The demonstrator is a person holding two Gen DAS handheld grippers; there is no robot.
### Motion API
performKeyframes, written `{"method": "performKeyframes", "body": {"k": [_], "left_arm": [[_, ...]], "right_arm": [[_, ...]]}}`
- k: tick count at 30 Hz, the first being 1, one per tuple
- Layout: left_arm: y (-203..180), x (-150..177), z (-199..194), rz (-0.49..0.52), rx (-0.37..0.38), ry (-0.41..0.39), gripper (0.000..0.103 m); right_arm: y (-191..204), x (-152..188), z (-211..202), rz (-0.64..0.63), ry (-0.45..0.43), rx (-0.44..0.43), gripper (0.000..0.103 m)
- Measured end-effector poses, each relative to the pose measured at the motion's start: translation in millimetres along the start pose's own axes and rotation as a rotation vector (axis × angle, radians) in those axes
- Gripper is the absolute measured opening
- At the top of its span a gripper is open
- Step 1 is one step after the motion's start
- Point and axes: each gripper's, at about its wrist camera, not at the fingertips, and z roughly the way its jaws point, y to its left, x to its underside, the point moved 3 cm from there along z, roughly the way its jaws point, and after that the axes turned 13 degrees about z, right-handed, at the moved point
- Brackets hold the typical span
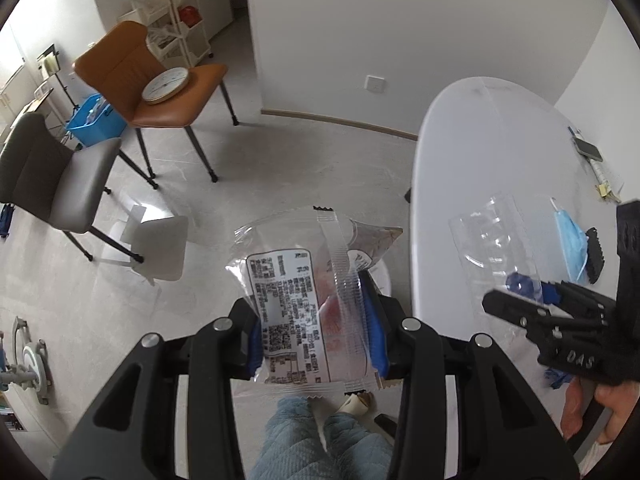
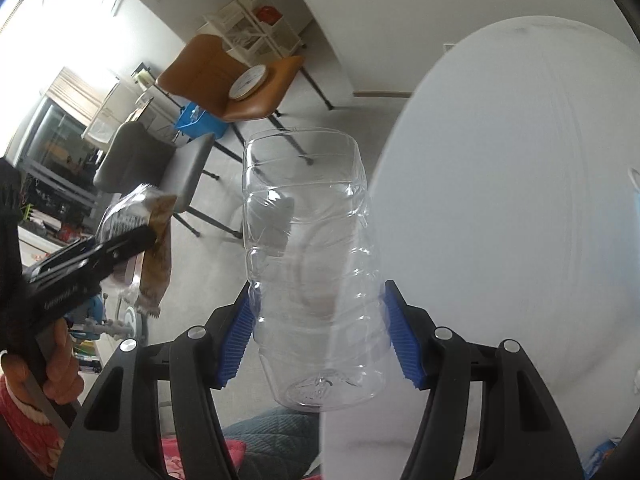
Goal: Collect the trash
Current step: 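Carry snack bag to wastebasket with left gripper while right gripper drops bottle in, then open the left gripper over the wastebasket to drop the snack bag, then move both open grippers back over the table toward the blue mask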
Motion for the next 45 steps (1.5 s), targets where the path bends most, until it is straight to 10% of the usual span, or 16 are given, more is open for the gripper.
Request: {"method": "performKeyframes", "body": {"k": [13,29,38,45], "left_arm": [[60,13,17,0.004,0.051,0.025,0.04],[15,-13,55,0.104,0.149,0.016,0.042],[-11,-22,78,0.127,0.176,0.055,0.077],[-14,-21,72,0.11,0.173,0.055,0.081]], "right_arm": [[58,-9,113,-0.051,0.138,0.172,0.073],[60,-27,-2,0.015,-0.114,0.214,0.094],[52,-23,-26,0.03,-0.164,0.233,0.094],[52,-24,-24,0.031,-0.167,0.231,0.094]]}}
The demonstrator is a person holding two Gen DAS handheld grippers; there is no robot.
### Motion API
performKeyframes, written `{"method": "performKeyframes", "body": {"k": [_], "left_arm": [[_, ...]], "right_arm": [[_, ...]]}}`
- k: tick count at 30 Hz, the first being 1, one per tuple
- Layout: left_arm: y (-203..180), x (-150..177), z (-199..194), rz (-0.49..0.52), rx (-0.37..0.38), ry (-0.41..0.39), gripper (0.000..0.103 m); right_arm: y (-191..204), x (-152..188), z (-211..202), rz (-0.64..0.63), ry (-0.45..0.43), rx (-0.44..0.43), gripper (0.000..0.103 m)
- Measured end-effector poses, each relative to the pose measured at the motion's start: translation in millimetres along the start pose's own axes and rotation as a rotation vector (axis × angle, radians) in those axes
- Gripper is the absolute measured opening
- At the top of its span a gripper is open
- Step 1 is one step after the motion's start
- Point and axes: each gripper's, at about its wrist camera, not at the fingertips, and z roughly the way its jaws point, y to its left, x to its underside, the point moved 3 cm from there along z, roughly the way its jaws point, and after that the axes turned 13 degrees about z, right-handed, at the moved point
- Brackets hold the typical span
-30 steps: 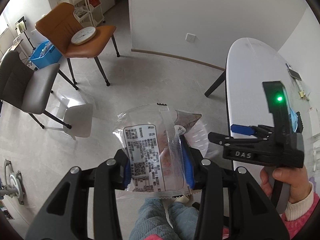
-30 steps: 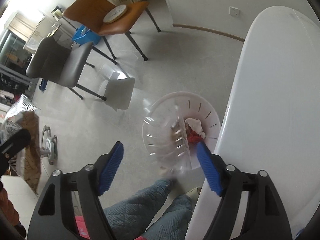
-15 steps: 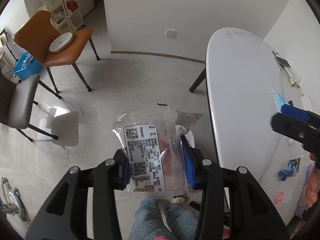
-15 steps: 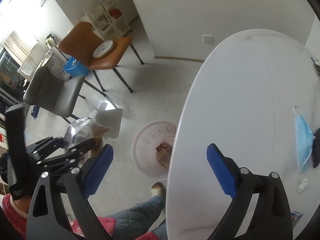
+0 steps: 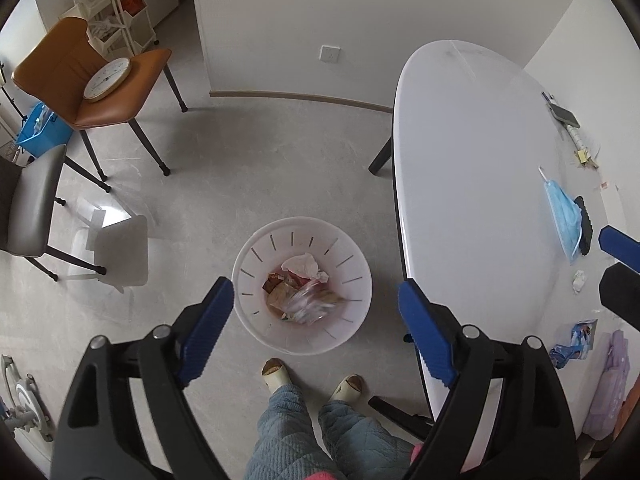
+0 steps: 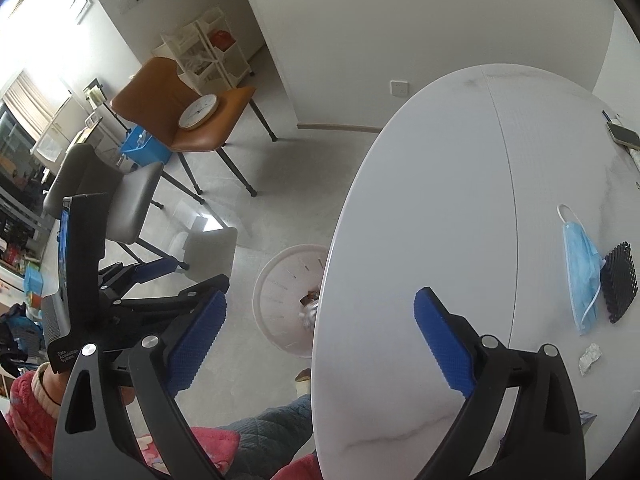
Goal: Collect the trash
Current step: 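Move both open grippers back over the table toward the blue mask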
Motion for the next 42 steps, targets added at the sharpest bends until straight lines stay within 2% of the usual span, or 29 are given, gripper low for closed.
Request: {"method": "performKeyframes", "body": {"k": [13,17,23,32,42], "left_arm": [[-2,3,-36,-0.024,-0.028,-0.052,0.087],[-4,4,-44,-0.034,-0.031,-0.061,0.093],[-15,2,-60,-0.008,-0.055,-0.088,0.095],[-56,-4,-73,0.064,-0.083,-0.11,0.095],[-115,-4,-75,0.082,-0.023,-0.12,0.095]], "right_arm": [[-5,4,-6,-0.004,-0.012,-0.014,0.094],[-7,6,-9,-0.002,-0.019,-0.015,0.094],[-17,10,-17,0.015,-0.028,-0.015,0.095],[-49,22,-34,0.057,-0.053,-0.012,0.095],[-115,30,-46,0.126,-0.069,-0.011,0.095]]}}
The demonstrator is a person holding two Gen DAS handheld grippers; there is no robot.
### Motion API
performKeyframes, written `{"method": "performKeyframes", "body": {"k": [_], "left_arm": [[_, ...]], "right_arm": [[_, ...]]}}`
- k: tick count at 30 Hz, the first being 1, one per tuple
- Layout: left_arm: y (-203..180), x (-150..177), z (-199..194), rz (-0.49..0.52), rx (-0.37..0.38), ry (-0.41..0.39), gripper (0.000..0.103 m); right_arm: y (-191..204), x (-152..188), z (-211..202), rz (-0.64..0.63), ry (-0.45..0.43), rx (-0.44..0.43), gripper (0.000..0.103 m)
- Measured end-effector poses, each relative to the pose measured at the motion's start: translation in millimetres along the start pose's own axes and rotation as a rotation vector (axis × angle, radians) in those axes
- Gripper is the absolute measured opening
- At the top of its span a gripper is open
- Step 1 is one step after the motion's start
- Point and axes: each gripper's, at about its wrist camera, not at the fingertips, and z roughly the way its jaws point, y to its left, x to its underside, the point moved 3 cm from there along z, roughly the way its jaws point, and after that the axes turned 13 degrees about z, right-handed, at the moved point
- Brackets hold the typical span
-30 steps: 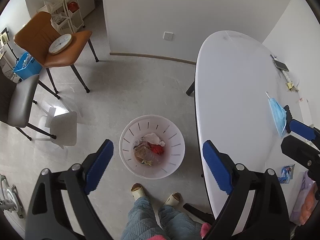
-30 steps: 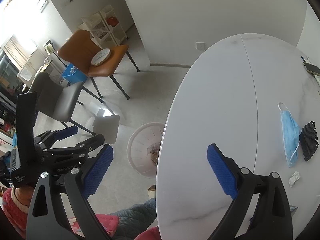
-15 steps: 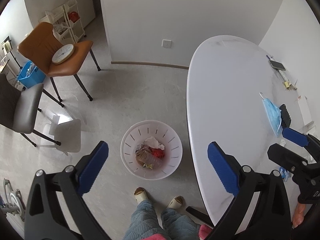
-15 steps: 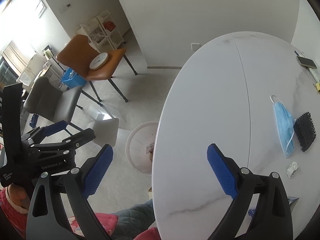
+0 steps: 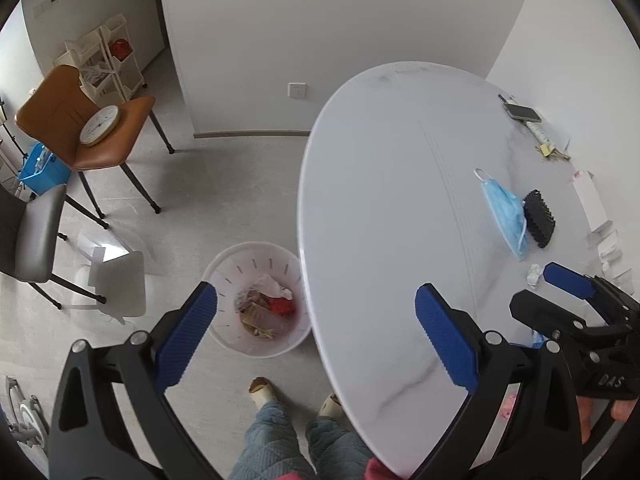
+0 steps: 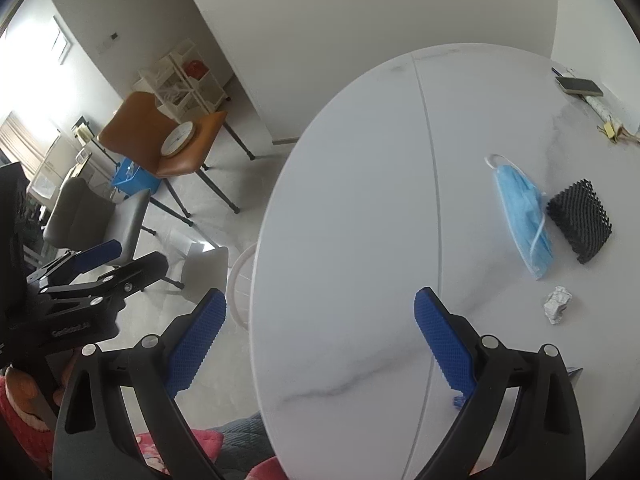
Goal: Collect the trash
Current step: 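Move both open grippers back over the table toward the blue mask, then grasp the blue face mask with the right gripper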
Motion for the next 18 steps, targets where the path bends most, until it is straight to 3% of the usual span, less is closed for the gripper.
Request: {"method": "performKeyframes", "body": {"k": [6,13,18], "left_arm": [[-45,-6,9,0.014,0.015,0.005,0.095],[-93,-10,15,0.044,0.031,0.003,0.095],[-116,-5,19,0.047,0.046,0.017,0.095]], "right_arm": [[-66,-12,-1,0.031,-0.02,0.037,0.095],[-143,-49,26,0.027,-0.037,0.158,0.094],[-172,-75,66,0.014,0.002,0.194,0.083]]}}
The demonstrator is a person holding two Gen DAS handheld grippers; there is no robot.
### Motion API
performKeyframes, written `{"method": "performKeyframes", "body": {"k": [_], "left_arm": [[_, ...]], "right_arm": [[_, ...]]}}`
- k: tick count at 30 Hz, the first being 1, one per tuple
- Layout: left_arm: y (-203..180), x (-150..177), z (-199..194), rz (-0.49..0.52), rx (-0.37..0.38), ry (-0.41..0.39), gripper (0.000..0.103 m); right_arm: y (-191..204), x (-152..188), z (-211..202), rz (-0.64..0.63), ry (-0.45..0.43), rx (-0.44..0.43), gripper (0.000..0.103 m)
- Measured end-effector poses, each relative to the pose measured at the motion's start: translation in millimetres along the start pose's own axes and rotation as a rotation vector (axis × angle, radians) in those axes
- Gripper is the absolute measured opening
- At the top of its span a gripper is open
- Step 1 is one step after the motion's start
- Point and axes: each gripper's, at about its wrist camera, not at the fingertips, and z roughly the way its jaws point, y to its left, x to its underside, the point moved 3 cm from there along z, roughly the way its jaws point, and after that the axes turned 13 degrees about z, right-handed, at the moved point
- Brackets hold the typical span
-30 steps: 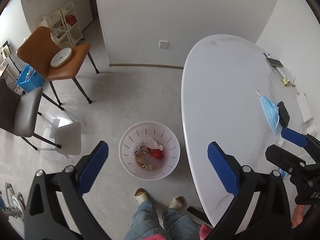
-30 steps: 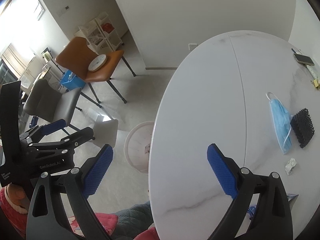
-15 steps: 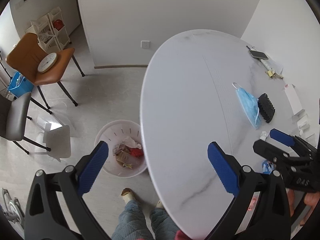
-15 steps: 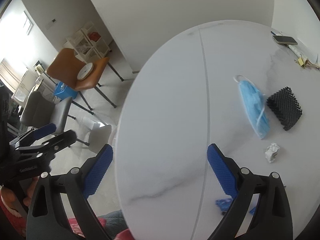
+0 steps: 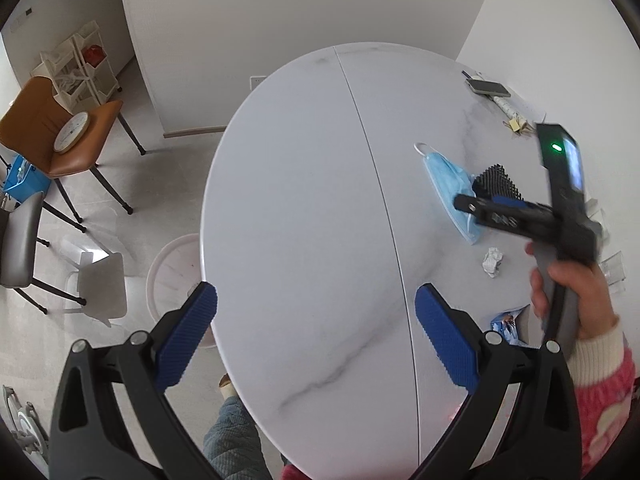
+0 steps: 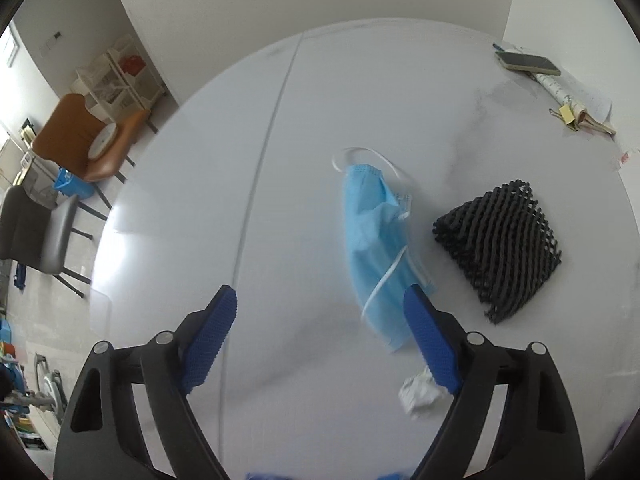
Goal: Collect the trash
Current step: 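Grasp the blue face mask with the right gripper, then grasp the crumpled blue wrapper from the table with the left gripper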
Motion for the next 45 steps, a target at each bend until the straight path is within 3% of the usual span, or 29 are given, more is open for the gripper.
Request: {"method": "performKeyframes", "body": {"k": [5,7,9,12,15,25,33,38,45], "left_arm": [[-19,6,10,0.023,0.002,0.026,0.095],[-28,9,15,0.053,0.01,0.038,0.095],[-38,11,21,0.074,0.026,0.051,0.095],[-55,15,30,0.113,0.069,0.067,0.095],[-79,21,43,0.182,0.121,0.085,0.095],[-157,41,88,0.4,0.258,0.128,0.094],[-194,57,126,0.486,0.318,0.205,0.062],[-204,58,131,0.514,0.341,0.211,0.041],[-202,52,128,0.503,0.336,0.192,0.036]], "right_arm": [[-9,-9,47,-0.031,0.054,0.063,0.068],[-10,-9,58,-0.041,0.069,0.084,0.057],[-13,-5,66,-0.05,0.084,0.102,0.026],[-14,-3,59,-0.038,0.088,0.068,0.01],[-14,3,41,-0.012,0.085,0.001,0.009],[-15,31,-30,-0.015,0.006,-0.056,0.009],[-32,35,-48,-0.004,-0.002,-0.067,0.009],[-43,37,-48,0.018,0.003,-0.072,0.009],[-43,39,-49,0.033,0.004,-0.081,0.009]]}}
